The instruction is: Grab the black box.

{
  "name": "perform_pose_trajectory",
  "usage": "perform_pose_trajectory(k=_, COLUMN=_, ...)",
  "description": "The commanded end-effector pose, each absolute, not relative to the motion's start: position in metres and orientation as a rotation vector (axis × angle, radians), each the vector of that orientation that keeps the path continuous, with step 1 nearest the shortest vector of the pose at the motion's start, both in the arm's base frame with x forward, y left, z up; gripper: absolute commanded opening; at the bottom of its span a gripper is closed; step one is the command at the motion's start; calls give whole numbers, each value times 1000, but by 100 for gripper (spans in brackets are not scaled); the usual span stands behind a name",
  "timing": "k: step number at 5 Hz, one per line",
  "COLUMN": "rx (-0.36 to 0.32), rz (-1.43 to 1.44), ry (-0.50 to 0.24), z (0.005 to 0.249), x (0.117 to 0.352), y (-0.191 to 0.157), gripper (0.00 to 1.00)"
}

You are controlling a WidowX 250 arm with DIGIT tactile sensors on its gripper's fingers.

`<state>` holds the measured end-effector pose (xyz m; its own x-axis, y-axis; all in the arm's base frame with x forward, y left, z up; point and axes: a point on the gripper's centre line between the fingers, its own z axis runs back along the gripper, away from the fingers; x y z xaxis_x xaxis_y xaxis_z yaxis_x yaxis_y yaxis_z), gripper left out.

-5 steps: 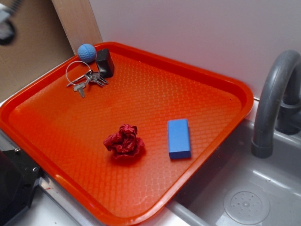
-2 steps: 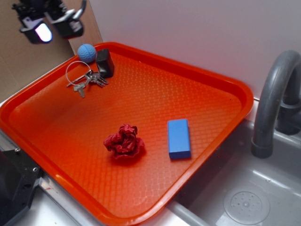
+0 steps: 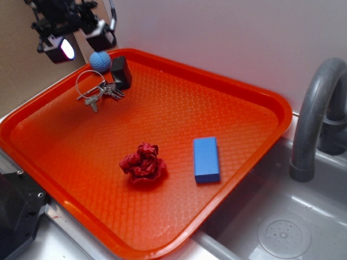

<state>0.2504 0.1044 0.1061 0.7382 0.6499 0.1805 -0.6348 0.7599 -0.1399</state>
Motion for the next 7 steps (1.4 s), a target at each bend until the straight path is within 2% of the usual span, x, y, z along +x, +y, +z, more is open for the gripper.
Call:
perform_pose_trajectory(k=1, rx=-30, rz=701, ry=-242, z=87, x=283, y=128, gripper=100)
perform_pose_trajectory(k=3, rx=-63, rz=722, ry=-210, z=62, x=309, y=107, gripper=100)
perform_pose_trajectory(k=5, rx=-36, rz=696, ry=-182, z=49, x=316, y=105, gripper=100)
perform_pose_trajectory(k=6, rx=-74, rz=457, ry=-136, z=40, x=326, y=109, gripper=100)
perform_pose_trajectory(k=7, rx=-94, rz=377, ry=-117, z=30, x=327, y=111, gripper=72)
